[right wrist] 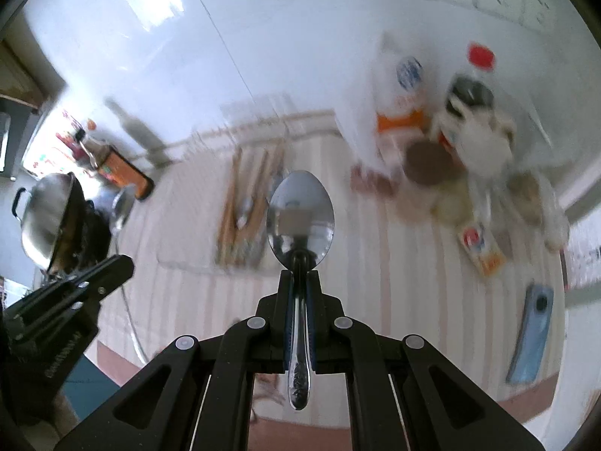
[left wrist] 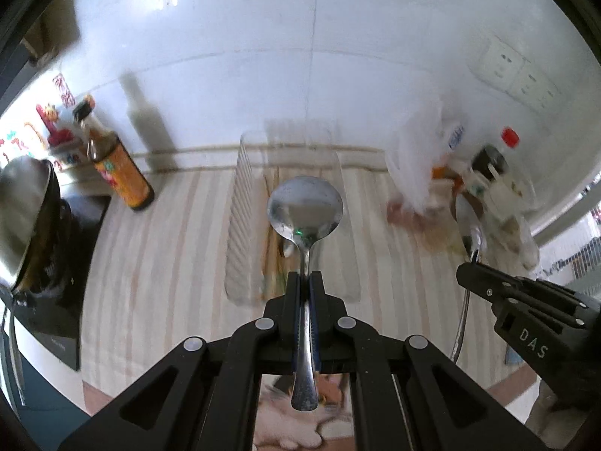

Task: Organize utensils
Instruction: 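Lift and carry both held spoons toward the clear basket, then open both tools to release the spoons into the basket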

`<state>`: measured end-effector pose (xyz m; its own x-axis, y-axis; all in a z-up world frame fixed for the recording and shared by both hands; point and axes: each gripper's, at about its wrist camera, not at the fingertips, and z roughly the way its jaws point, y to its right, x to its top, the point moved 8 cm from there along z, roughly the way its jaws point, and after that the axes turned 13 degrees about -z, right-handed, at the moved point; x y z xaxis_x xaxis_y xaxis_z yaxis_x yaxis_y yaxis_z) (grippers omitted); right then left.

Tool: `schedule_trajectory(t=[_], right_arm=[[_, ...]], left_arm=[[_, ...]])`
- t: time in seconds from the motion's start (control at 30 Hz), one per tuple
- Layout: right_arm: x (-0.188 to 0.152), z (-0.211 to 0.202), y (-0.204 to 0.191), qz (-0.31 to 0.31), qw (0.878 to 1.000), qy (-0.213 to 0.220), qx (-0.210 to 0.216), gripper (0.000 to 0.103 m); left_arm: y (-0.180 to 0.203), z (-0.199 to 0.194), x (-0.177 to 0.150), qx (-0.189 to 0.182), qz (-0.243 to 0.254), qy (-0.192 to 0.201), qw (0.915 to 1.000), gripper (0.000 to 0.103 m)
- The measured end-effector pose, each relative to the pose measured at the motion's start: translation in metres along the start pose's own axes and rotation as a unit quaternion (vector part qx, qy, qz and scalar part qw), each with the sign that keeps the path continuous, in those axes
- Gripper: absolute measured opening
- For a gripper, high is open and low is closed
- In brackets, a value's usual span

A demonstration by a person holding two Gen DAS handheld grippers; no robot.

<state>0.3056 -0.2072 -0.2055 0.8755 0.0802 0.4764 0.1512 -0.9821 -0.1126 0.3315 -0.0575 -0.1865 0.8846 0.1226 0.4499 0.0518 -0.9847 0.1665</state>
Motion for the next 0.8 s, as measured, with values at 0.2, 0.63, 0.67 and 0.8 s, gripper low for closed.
schedule_trajectory(t=[0.2, 0.63, 0.67, 0.8], right_arm=[[0.060, 0.025, -0.012, -0.006, 1.000, 0.000, 0.018, 0.007], [0.096, 0.135, -0.034, 0.010, 0.996, -0.076, 0.054, 0.007], [0.095, 0.139, -0.033, 0.011, 0.995, -0.082, 0.055, 0.008], [0.090, 0.141, -0.029, 0.017, 0.995, -0.086, 0.053, 0.028]], left_arm=[[-0.005, 0.029, 0.043, 0.009, -0.002, -0.010, 0.9999, 0.002], [-0.048, 0.121, 0.063, 0.006, -0.069, -0.132, 0.9888, 0.004], [-0.052, 0.121, 0.062, 0.008, -0.074, -0.133, 0.9883, 0.004], [-0.056, 0.112, 0.063, 0.018, -0.066, -0.116, 0.9909, 0.007]])
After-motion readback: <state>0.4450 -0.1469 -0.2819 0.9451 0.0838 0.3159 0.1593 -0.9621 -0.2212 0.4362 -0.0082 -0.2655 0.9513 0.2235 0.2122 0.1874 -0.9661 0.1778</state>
